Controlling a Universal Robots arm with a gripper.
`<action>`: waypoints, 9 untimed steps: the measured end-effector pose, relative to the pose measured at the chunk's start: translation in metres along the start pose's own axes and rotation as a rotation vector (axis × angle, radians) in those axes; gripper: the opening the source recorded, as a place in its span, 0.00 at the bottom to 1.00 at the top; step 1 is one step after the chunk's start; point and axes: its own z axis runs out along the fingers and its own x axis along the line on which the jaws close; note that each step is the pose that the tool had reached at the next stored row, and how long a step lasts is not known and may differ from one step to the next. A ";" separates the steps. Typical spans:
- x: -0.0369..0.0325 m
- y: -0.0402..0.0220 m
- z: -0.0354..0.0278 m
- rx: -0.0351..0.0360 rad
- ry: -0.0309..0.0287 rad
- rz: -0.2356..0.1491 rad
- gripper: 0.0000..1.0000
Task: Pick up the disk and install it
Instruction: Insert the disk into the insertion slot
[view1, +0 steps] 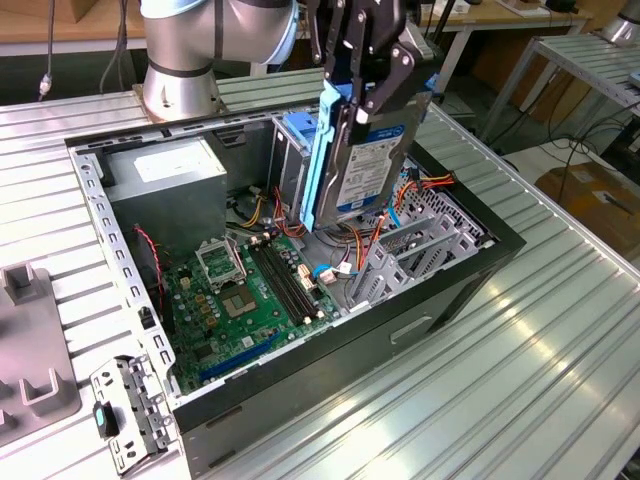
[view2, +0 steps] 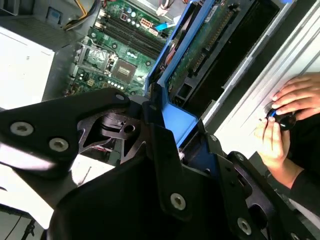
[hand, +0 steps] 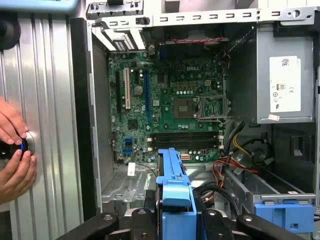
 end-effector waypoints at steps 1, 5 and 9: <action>0.0048 -0.0007 0.0010 0.0000 -0.0002 0.000 0.37; 0.0155 -0.0040 0.0031 0.0000 -0.0001 0.000 0.37; 0.0191 -0.0153 0.0056 0.0000 0.0009 0.000 0.37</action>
